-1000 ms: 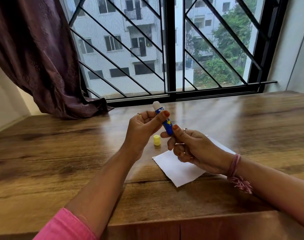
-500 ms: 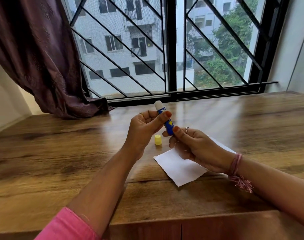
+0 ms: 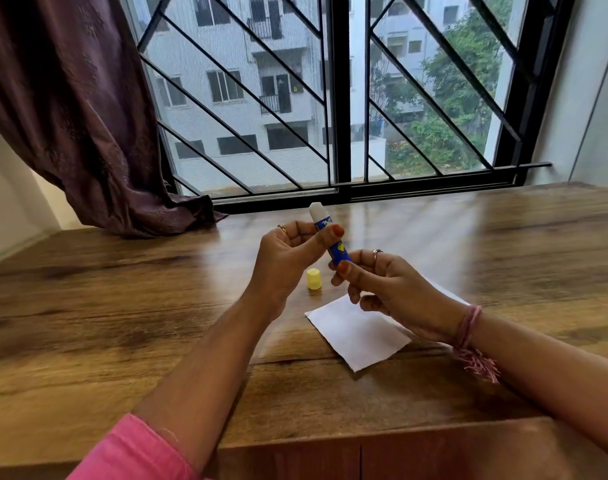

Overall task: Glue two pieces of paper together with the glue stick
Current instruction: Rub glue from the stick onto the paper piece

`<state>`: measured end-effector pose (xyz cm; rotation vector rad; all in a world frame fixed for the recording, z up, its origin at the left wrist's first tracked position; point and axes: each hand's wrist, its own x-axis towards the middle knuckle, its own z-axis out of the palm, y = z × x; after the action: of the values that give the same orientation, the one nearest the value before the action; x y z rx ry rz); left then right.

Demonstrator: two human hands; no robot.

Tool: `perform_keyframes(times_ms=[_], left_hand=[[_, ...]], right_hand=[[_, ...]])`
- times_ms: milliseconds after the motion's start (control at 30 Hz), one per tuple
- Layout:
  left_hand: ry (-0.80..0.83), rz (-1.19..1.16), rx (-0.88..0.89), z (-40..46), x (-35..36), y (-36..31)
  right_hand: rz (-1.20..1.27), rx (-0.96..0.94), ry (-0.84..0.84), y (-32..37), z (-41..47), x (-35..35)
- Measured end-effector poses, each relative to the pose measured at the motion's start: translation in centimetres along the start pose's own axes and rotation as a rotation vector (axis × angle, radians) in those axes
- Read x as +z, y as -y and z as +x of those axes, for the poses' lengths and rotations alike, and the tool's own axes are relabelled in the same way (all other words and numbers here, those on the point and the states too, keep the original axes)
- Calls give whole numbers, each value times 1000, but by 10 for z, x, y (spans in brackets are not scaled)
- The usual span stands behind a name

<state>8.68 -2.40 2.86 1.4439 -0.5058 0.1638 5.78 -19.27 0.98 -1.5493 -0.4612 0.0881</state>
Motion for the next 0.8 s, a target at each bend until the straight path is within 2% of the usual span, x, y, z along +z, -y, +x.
perform_keyframes(times_ms=[333, 533, 800], left_hand=[[6, -14, -19, 1, -1, 1], [19, -8, -31, -1, 1, 0], [69, -24, -41, -2, 4, 2]], right_hand=[[171, 84, 126, 3, -3, 0], [183, 42, 36, 6, -3, -1], [317, 10, -45, 8, 0, -5]])
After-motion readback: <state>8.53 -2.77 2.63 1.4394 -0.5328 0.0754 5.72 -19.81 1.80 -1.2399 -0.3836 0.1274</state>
